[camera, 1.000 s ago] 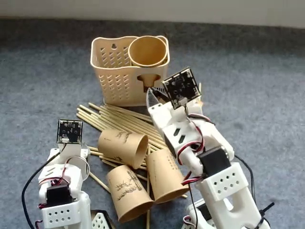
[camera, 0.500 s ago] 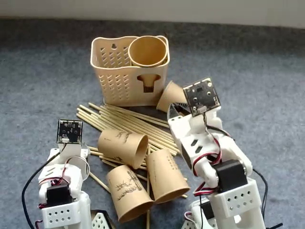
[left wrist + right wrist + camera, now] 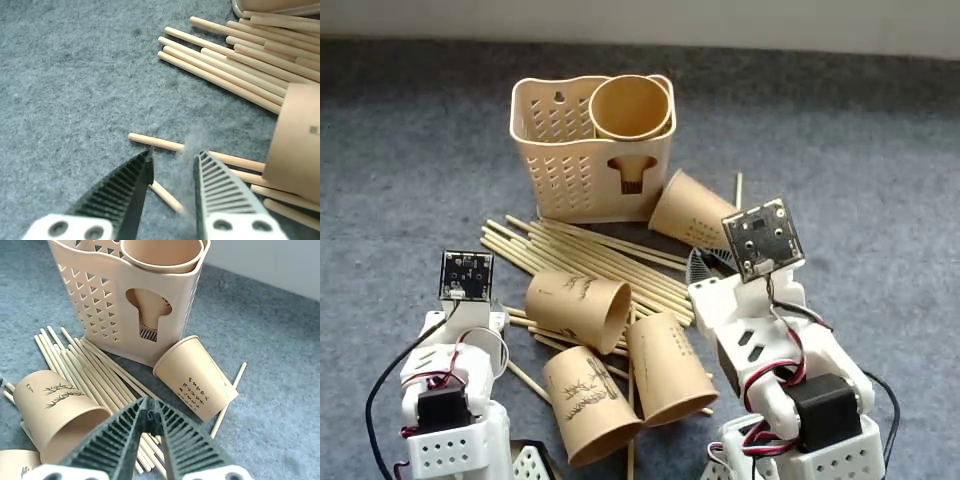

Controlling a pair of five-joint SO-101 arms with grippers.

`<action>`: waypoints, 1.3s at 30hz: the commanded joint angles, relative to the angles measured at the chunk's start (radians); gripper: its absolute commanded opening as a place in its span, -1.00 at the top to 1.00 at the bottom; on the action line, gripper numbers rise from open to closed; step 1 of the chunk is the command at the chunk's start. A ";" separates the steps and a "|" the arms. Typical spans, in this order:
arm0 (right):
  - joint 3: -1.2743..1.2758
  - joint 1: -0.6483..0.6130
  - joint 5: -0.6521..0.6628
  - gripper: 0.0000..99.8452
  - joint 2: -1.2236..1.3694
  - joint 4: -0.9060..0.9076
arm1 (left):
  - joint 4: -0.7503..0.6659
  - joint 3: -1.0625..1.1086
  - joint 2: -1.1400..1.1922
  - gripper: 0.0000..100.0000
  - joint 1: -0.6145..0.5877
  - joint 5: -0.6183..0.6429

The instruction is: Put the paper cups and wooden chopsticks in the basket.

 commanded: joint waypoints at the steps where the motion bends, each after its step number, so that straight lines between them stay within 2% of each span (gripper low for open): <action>1: 0.031 0.047 0.009 0.98 -0.019 0.002 | -0.014 0.019 -0.005 0.73 -0.012 -0.008; 8: 0.156 0.133 0.009 0.98 -0.088 -0.058 | -0.014 0.019 -0.005 0.73 -0.012 -0.008; 20: 0.357 0.136 -0.095 0.94 -0.176 -0.177 | -0.014 0.019 -0.005 0.73 -0.012 -0.008; 33: 0.360 0.136 -0.160 0.88 -0.174 -0.173 | -0.014 0.019 -0.005 0.73 -0.012 -0.008; 39: 0.309 0.136 -0.181 0.88 0.008 -0.137 | -0.014 0.019 -0.005 0.73 -0.012 -0.008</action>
